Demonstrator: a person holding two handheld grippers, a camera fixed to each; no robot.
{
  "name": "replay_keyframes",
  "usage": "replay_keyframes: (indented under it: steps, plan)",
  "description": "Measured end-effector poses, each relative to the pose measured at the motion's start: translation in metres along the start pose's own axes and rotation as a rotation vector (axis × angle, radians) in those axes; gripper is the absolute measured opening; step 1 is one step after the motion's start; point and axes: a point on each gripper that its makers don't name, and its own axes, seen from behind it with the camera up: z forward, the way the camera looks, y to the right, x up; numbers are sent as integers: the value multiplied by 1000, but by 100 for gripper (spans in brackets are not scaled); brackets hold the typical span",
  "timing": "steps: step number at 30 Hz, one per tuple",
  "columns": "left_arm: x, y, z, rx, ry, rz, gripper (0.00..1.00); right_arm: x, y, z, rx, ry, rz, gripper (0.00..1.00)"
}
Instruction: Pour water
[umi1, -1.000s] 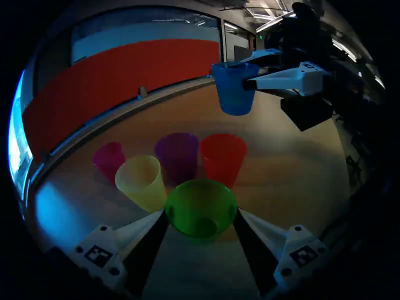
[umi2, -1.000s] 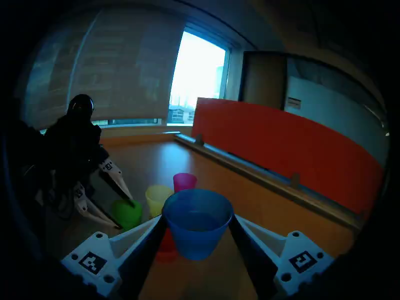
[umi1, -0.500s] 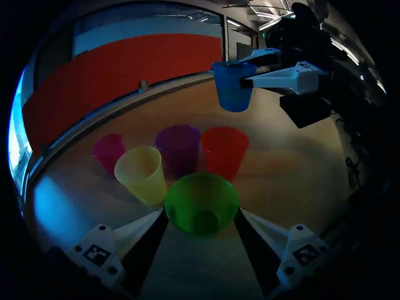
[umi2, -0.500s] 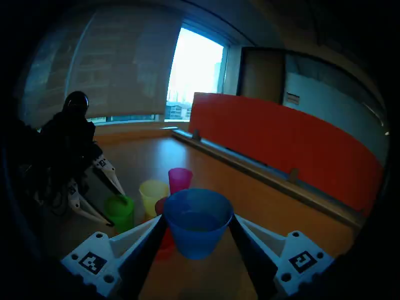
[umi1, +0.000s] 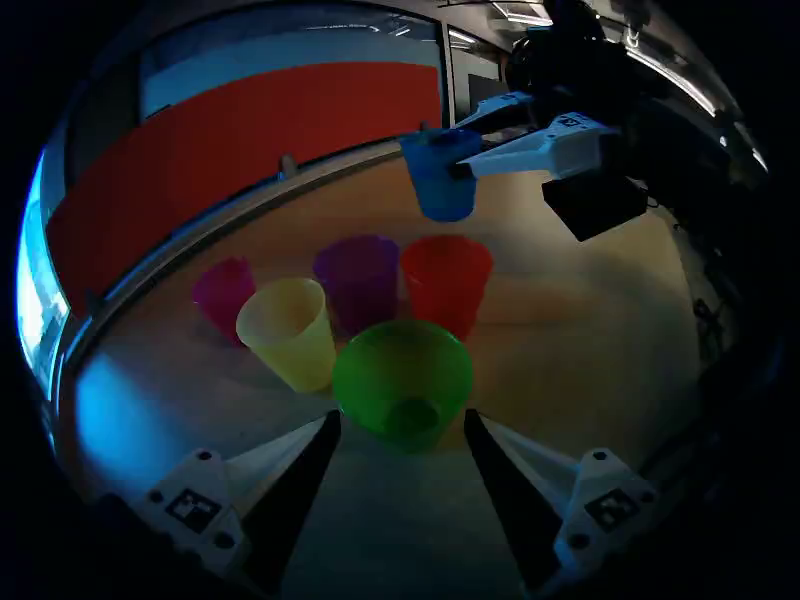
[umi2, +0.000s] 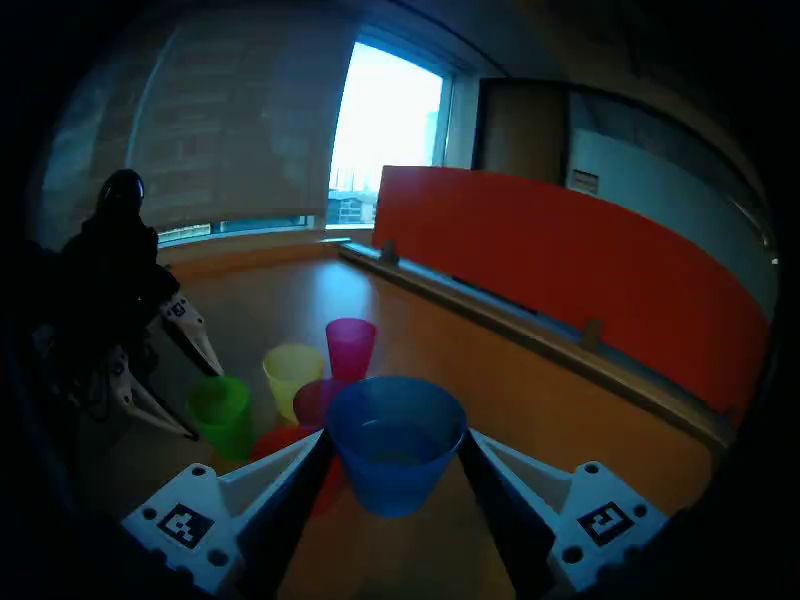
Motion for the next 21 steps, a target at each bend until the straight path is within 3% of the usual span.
replay_keyframes:
  steps: [12,21]
  plan:
    - [-5,0,-25,23,28,-36,92,-25,7,27,13,-89,28,91]
    - [-5,-6,-43,52,68,-96,92,-43,16,45,19,-160,20,91]
